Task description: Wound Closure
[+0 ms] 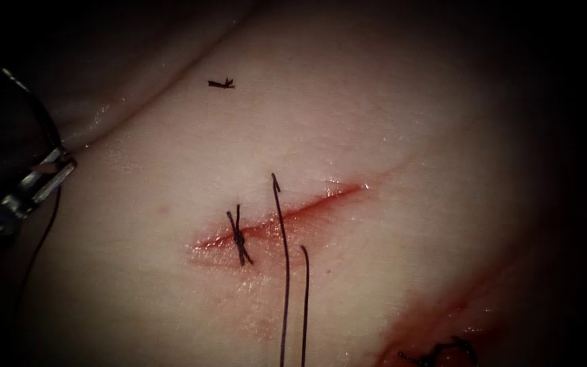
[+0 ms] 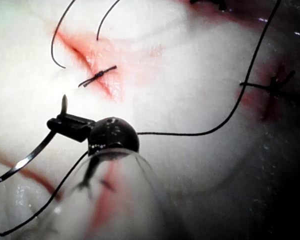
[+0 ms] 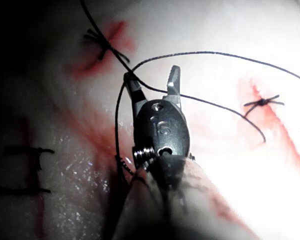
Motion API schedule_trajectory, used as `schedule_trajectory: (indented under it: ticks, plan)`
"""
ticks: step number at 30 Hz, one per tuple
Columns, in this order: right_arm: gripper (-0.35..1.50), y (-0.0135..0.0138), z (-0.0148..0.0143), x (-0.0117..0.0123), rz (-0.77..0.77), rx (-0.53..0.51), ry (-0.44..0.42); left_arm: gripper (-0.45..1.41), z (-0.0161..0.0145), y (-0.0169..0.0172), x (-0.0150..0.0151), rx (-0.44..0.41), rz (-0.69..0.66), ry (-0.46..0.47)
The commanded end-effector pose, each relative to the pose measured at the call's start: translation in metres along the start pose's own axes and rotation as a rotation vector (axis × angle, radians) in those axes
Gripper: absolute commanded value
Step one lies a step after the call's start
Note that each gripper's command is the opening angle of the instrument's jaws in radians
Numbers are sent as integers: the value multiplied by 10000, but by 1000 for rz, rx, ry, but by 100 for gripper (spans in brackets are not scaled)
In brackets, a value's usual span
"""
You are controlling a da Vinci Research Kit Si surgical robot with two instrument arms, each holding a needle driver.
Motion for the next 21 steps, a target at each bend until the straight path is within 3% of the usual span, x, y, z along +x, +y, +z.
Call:
schedule_trajectory:
  ticks: [1, 9, 15, 21]
  plan:
    - [146, 14, 3, -6, -5, -31, 0, -45, 4, 9, -4, -2, 2, 2]
    - [146, 57, -14, -22, -23, -76, -5, -45, -1, -1, -25, 6, 28, -19]
    - [148, 90, -14, -70, -52, -142, -55, -45, -48, -49, -76, 57, 67, -114]
    - [148, 96, 11, -113, -90, -169, -82, -45, -39, -41, -69, 69, 62, -111]
